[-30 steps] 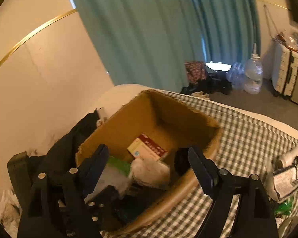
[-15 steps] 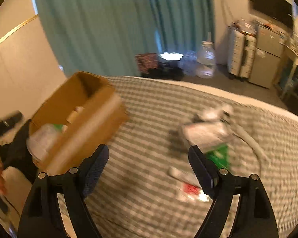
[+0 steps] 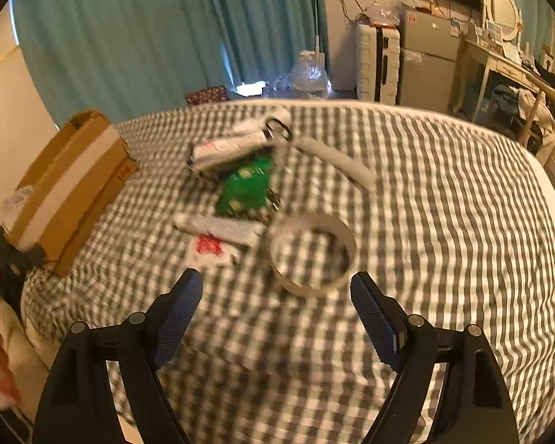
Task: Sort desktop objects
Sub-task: 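Grasp the white toothpaste tube with the left tool while the right tool grasps the tape roll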
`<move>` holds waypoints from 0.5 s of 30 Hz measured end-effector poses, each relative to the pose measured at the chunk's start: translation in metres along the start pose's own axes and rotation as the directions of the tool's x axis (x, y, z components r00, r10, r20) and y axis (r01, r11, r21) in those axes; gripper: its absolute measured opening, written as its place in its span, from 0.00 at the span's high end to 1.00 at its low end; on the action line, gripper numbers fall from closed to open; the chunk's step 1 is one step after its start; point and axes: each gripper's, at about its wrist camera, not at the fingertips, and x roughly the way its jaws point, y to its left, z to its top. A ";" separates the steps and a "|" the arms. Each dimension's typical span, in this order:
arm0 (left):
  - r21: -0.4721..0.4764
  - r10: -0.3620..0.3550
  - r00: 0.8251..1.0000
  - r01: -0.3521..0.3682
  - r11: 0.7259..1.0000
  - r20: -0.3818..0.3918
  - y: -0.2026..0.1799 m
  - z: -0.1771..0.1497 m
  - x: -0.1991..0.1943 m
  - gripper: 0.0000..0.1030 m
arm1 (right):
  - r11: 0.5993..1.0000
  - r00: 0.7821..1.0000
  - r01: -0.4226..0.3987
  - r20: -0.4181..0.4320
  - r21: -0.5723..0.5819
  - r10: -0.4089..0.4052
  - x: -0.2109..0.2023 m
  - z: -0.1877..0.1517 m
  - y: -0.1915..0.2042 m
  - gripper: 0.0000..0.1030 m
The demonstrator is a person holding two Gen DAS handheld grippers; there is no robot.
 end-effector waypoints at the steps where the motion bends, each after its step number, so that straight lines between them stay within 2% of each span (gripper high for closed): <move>1: 0.020 0.007 1.000 -0.007 1.000 -0.015 -0.012 -0.012 0.008 0.00 | 1.000 1.000 -0.006 -0.019 0.007 0.006 0.003 -0.004 -0.005 0.20; 4: 0.061 0.000 0.999 0.003 0.998 -0.052 -0.035 -0.031 0.024 0.00 | 0.999 1.000 -0.008 -0.029 0.042 0.009 0.010 -0.005 -0.018 0.20; 8: 0.096 -0.004 0.995 0.014 0.995 -0.096 -0.057 -0.039 0.042 0.00 | 0.998 1.000 0.002 -0.013 0.056 -0.001 0.021 -0.001 -0.029 0.20; 15: 0.133 0.001 0.992 0.016 0.991 -0.124 -0.070 -0.027 0.075 0.00 | 1.000 0.995 -0.007 -0.097 0.004 0.007 0.061 0.000 -0.028 0.20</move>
